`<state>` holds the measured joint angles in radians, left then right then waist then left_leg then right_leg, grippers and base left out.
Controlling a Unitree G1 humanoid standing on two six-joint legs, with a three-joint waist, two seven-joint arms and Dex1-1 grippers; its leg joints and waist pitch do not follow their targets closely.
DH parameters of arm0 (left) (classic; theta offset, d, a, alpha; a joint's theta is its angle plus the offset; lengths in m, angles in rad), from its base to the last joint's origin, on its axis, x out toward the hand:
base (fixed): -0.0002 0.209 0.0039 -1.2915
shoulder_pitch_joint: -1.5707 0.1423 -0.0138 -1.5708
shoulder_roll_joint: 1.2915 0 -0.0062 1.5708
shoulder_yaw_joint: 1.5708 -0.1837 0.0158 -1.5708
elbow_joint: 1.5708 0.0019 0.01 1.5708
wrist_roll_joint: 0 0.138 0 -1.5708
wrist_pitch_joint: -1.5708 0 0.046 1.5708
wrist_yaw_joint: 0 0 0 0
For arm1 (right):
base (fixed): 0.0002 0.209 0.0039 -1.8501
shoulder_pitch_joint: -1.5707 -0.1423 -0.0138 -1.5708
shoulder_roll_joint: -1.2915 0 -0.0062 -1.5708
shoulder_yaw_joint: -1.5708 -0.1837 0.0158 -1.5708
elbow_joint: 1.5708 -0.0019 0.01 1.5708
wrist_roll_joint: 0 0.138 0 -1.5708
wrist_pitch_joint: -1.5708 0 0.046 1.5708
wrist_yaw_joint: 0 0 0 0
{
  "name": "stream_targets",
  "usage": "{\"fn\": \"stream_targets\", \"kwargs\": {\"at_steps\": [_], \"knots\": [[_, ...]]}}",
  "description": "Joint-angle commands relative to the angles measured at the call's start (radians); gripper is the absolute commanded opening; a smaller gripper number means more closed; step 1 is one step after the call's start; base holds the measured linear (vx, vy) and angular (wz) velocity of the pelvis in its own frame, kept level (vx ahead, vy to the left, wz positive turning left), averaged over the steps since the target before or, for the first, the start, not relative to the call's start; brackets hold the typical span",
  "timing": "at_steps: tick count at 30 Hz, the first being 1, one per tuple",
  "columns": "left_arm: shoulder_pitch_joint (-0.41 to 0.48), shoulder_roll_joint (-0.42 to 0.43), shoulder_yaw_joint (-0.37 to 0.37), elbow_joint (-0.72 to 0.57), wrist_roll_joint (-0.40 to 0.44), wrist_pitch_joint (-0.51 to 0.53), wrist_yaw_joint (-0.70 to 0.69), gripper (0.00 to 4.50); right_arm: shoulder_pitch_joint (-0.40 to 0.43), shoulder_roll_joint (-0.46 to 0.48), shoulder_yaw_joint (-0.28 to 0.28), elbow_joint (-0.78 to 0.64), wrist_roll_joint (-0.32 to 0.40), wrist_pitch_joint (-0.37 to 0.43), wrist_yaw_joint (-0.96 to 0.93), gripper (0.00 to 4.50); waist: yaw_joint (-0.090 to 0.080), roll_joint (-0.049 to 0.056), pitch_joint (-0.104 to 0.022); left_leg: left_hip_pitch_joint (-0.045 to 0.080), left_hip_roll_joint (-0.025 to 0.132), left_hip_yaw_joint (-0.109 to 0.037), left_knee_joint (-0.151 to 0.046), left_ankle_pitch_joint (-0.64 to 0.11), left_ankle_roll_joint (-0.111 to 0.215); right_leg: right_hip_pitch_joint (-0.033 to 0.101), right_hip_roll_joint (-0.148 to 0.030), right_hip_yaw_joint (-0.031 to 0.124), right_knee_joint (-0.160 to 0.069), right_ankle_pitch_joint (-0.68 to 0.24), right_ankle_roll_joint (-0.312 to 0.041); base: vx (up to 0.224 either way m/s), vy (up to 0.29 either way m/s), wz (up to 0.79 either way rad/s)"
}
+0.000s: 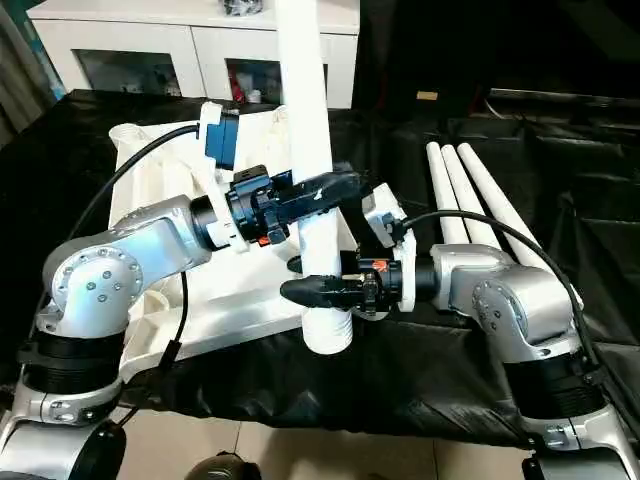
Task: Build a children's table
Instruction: Pick table leg
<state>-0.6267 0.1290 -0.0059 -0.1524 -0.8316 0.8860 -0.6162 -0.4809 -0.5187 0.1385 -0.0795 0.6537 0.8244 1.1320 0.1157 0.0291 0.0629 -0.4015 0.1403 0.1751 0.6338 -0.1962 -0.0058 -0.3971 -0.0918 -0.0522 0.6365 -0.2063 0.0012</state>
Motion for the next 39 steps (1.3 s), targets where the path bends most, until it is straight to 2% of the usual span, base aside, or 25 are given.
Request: {"fn": "stream_targets", "kwargs": {"at_steps": [1,3,4,5,6,7,8,9,11,12,13,15,16,17,21,24,25,30,31,32,35,37,38,39], "knots": [[-0.001,0.002,0.004,-0.025,-0.036,-0.002,-0.038,1.84,0.0,0.011,-0.008,0.002,-0.053,-0.028,-0.072,1.91,0.003,-0.01,-0.075,0.023,0.078,-0.032,-0.078,-0.095,0.027,0.051,-0.067,0.043,-0.068,-0.082,-0.261,0.0,0.0,0.0],[-0.001,0.002,0.003,-0.026,-0.029,-0.008,-0.036,1.84,0.001,0.031,-0.016,0.003,-0.065,-0.039,-0.11,1.9,0.001,-0.011,-0.075,0.021,0.079,-0.033,-0.08,-0.101,0.022,0.051,-0.067,0.043,-0.068,-0.091,-0.257,0.0,0.0,0.0],[-0.002,-0.001,-0.011,-0.023,0.027,-0.044,0.004,2.4,-0.001,0.065,-0.032,0.002,-0.084,-0.052,-0.179,1.89,0.001,-0.011,-0.075,0.023,0.079,-0.032,-0.08,-0.105,0.021,0.05,-0.067,0.044,-0.07,-0.096,-0.255,0.0,0.0,0.0],[-0.003,-0.002,-0.012,-0.023,0.033,-0.047,0.008,2.54,-0.001,0.068,-0.034,0.002,-0.086,-0.053,-0.186,1.89,-0.001,-0.011,-0.074,0.022,0.081,-0.033,-0.082,-0.101,0.017,0.048,-0.067,0.045,-0.07,-0.095,-0.25,0.0,0.0,0.0],[-0.003,-0.002,-0.014,-0.022,0.041,-0.052,0.014,2.54,-0.001,0.071,-0.035,0.002,-0.088,-0.054,-0.194,1.89,0.0,-0.011,-0.075,0.022,0.08,-0.032,-0.081,-0.103,0.012,0.049,-0.067,0.044,-0.069,-0.097,-0.249,0.0,0.0,0.0],[-0.001,-0.006,-0.027,-0.019,0.085,-0.075,0.052,2.57,-0.002,0.1,-0.046,-0.002,-0.105,-0.065,-0.254,1.89,-0.001,-0.009,-0.073,0.024,0.081,-0.033,-0.083,-0.108,0.004,0.045,-0.065,0.045,-0.072,-0.104,-0.241,0.0,0.0,0.0],[0.003,-0.008,-0.038,-0.02,0.118,-0.084,0.087,2.57,-0.001,0.121,-0.052,-0.009,-0.116,-0.071,-0.298,1.89,-0.002,-0.008,-0.074,0.023,0.079,-0.033,-0.084,-0.116,-0.003,0.048,-0.066,0.044,-0.071,-0.114,-0.234,0.0,0.0,0.0],[0.004,-0.009,-0.038,-0.02,0.119,-0.085,0.089,2.82,0.0,0.122,-0.052,-0.01,-0.116,-0.072,-0.3,1.89,-0.002,-0.008,-0.074,0.025,0.08,-0.033,-0.085,-0.12,-0.006,0.047,-0.065,0.045,-0.073,-0.12,-0.23,0.0,0.0,0.0],[0.006,-0.015,-0.047,-0.019,0.158,-0.094,0.137,2.99,0.003,0.137,-0.056,-0.018,-0.119,-0.074,-0.326,1.89,-0.001,-0.006,-0.073,0.025,0.079,-0.033,-0.086,-0.133,-0.015,0.047,-0.065,0.045,-0.074,-0.126,-0.221,0.0,0.0,0.0],[0.006,-0.015,-0.047,-0.019,0.158,-0.094,0.137,2.99,0.003,0.137,-0.056,-0.018,-0.119,-0.074,-0.326,1.89,-0.001,-0.006,-0.073,0.025,0.079,-0.033,-0.086,-0.133,-0.015,0.047,-0.065,0.045,-0.074,-0.126,-0.221,0.0,0.0,0.0],[0.004,-0.053,-0.043,0.005,0.217,-0.091,0.26,2.99,0.013,0.161,-0.062,-0.031,-0.13,-0.077,-0.371,1.89,-0.002,-0.002,-0.074,0.024,0.082,-0.033,-0.087,-0.135,-0.022,0.047,-0.063,0.045,-0.071,-0.107,-0.219,0.0,0.0,0.0],[0.007,-0.066,-0.04,0.011,0.22,-0.09,0.282,2.99,0.016,0.166,-0.062,-0.034,-0.134,-0.078,-0.38,1.88,-0.003,-0.007,-0.075,0.023,0.079,-0.034,-0.086,-0.136,-0.02,0.051,-0.065,0.044,-0.073,-0.096,-0.218,0.0,0.0,0.0],[0.012,-0.089,-0.035,0.016,0.233,-0.108,0.312,2.68,0.02,0.171,-0.06,-0.039,-0.138,-0.079,-0.392,1.88,-0.003,-0.008,-0.075,0.02,0.078,-0.034,-0.085,-0.132,-0.018,0.052,-0.065,0.044,-0.073,-0.095,-0.218,0.0,0.0,0.0],[0.019,-0.119,-0.025,0.022,0.243,-0.127,0.347,2.68,0.027,0.178,-0.057,-0.046,-0.144,-0.081,-0.408,1.88,-0.004,-0.009,-0.075,0.019,0.078,-0.034,-0.085,-0.126,-0.013,0.053,-0.066,0.045,-0.075,-0.09,-0.217,0.0,0.0,0.0],[0.016,-0.145,-0.012,0.036,0.246,-0.15,0.363,2.25,0.033,0.181,-0.051,-0.053,-0.148,-0.083,-0.421,1.88,-0.003,-0.01,-0.075,0.017,0.078,-0.035,-0.085,-0.126,-0.002,0.054,-0.065,0.044,-0.077,-0.1,-0.212,0.0,0.0,0.0],[0.009,-0.154,-0.006,0.036,0.234,-0.145,0.357,2.13,0.035,0.178,-0.049,-0.058,-0.149,-0.082,-0.423,1.88,-0.004,-0.008,-0.074,0.018,0.076,-0.034,-0.084,-0.125,0.0,0.052,-0.064,0.043,-0.078,-0.102,-0.208,0.0,0.0,0.0],[0.006,-0.156,-0.002,0.036,0.229,-0.144,0.356,1.95,0.035,0.175,-0.049,-0.06,-0.149,-0.081,-0.422,1.88,-0.004,-0.008,-0.074,0.02,0.077,-0.033,-0.084,-0.129,0.0,0.05,-0.064,0.043,-0.079,-0.108,-0.21,0.0,0.0,0.0],[0.003,-0.156,-0.009,0.033,0.225,-0.142,0.345,1.89,0.035,0.169,-0.049,-0.062,-0.158,-0.085,-0.422,1.88,-0.005,-0.008,-0.074,0.02,0.078,-0.034,-0.085,-0.136,-0.003,0.05,-0.063,0.043,-0.078,-0.109,-0.211,0.0,0.0,0.0],[0.006,-0.151,-0.022,0.025,0.232,-0.14,0.338,1.88,0.028,0.169,-0.06,-0.048,-0.144,-0.065,-0.422,2.44,-0.004,-0.008,-0.073,0.021,0.079,-0.034,-0.086,-0.137,-0.004,0.049,-0.064,0.043,-0.078,-0.112,-0.212,0.0,0.0,0.0],[0.007,-0.147,-0.029,0.023,0.234,-0.139,0.331,1.88,0.025,0.167,-0.065,-0.043,-0.131,-0.052,-0.414,2.58,-0.004,-0.007,-0.073,0.021,0.079,-0.034,-0.086,-0.139,-0.003,0.049,-0.063,0.043,-0.078,-0.115,-0.21,0.0,0.0,0.0],[0.008,-0.142,-0.04,0.016,0.239,-0.139,0.319,1.88,0.017,0.145,-0.063,-0.034,-0.124,-0.043,-0.384,2.64,-0.002,-0.01,-0.074,0.02,0.079,-0.034,-0.085,-0.126,0.001,0.051,-0.065,0.043,-0.077,-0.103,-0.21,0.0,0.0,0.0],[0.008,-0.13,-0.056,0.004,0.243,-0.141,0.293,1.88,-0.011,0.109,-0.049,0.025,-0.159,-0.033,-0.379,2.78,-0.002,-0.018,-0.075,0.02,0.077,-0.033,-0.083,-0.112,0.008,0.052,-0.065,0.042,-0.076,-0.1,-0.216,0.0,0.0,0.0],[0.008,-0.13,-0.056,0.004,0.243,-0.141,0.293,1.88,-0.011,0.109,-0.049,0.025,-0.159,-0.033,-0.379,3.0,-0.003,-0.016,-0.072,0.019,0.078,-0.031,-0.082,-0.114,0.009,0.05,-0.066,0.043,-0.078,-0.113,-0.217,0.0,0.0,0.0],[0.007,-0.124,-0.062,-0.003,0.242,-0.139,0.281,1.88,-0.017,0.09,-0.038,0.038,-0.166,-0.031,-0.358,3.04,-0.002,-0.016,-0.072,0.019,0.078,-0.031,-0.082,-0.117,0.008,0.051,-0.066,0.044,-0.078,-0.118,-0.217,0.0,0.0,0.0]]}}
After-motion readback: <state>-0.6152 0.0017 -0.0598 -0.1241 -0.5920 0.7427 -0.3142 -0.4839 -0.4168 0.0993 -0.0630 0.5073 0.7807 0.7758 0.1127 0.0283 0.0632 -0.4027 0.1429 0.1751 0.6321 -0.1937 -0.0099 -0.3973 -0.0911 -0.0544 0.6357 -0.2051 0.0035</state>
